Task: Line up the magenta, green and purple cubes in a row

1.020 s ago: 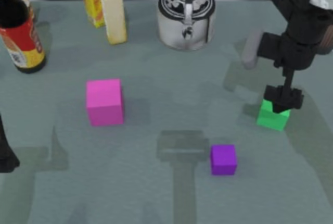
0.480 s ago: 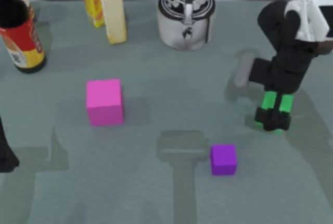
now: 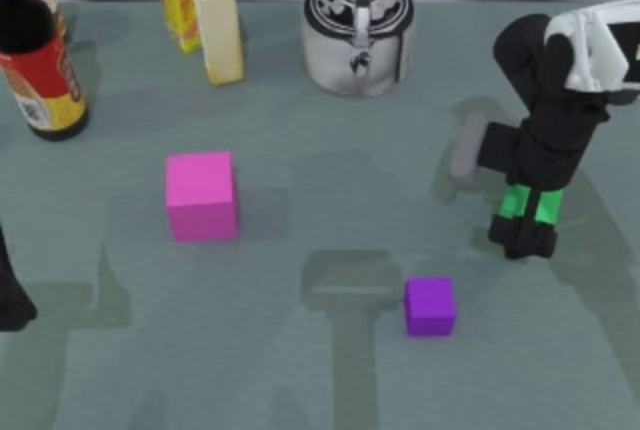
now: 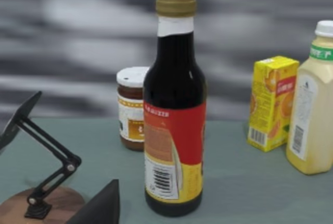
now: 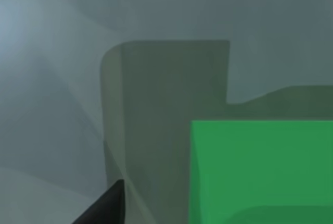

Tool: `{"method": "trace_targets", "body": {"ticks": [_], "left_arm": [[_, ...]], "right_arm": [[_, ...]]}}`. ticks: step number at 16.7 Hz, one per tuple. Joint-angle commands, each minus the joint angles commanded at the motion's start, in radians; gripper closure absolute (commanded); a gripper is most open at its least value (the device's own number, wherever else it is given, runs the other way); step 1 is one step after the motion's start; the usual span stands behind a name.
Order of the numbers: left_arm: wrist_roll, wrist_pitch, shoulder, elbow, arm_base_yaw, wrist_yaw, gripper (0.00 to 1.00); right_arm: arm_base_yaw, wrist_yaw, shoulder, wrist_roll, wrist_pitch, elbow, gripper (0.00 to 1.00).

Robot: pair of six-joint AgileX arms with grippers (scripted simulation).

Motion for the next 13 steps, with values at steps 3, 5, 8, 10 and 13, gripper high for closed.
{"method": "trace_targets", "body": {"ticks": [3,5,8,10,13], "left_arm": [[0.0,0.0,0.0,0.0,0.0,0.0,0.0],[0.0,0.0,0.0,0.0,0.0,0.0,0.0],[0.0,0.0,0.0,0.0,0.0,0.0,0.0],[0.0,0.0,0.0,0.0,0.0,0.0,0.0],[0.0,0.0,0.0,0.0,0.0,0.0,0.0]], "right_arm": [[0.0,0.0,0.0,0.0,0.0,0.0,0.38],[0.0,0.0,0.0,0.0,0.0,0.0,0.53],[0.0,0.0,0.0,0.0,0.0,0.0,0.75],[0.0,0.0,0.0,0.0,0.0,0.0,0.9],[0.0,0.0,0.0,0.0,0.0,0.0,1.0]]}}
